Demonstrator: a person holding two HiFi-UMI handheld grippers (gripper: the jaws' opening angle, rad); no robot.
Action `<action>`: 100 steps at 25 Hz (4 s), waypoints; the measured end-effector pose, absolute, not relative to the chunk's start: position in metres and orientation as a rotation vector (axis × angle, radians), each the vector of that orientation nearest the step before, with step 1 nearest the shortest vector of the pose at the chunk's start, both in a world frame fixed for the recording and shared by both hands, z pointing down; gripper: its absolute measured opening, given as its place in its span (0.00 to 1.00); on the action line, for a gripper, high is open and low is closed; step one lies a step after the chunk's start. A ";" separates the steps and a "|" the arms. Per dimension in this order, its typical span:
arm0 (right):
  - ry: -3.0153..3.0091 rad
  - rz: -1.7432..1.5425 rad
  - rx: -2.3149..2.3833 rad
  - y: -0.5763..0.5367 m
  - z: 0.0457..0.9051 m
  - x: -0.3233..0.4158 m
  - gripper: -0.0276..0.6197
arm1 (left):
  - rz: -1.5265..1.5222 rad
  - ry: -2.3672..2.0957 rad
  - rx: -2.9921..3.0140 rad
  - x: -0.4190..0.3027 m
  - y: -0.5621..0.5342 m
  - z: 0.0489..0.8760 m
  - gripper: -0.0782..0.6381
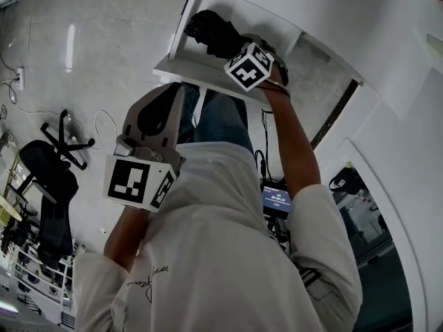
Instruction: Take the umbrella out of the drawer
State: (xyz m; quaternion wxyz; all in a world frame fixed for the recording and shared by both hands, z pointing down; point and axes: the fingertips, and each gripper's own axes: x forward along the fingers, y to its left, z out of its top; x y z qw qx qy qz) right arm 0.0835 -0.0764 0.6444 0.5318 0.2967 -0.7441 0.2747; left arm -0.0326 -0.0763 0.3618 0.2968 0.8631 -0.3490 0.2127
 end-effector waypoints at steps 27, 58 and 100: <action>-1.819 0.619 0.802 -0.058 0.582 0.085 0.42 | 0.531 -0.869 2.424 -0.030 -0.059 0.333 0.13; -1.906 0.682 1.025 -0.047 0.494 0.069 0.42 | 0.419 -0.819 2.571 -0.039 -0.087 0.301 0.13; -1.987 0.597 1.338 -0.025 0.370 0.043 0.42 | 0.320 -0.743 2.679 -0.075 -0.096 0.279 0.13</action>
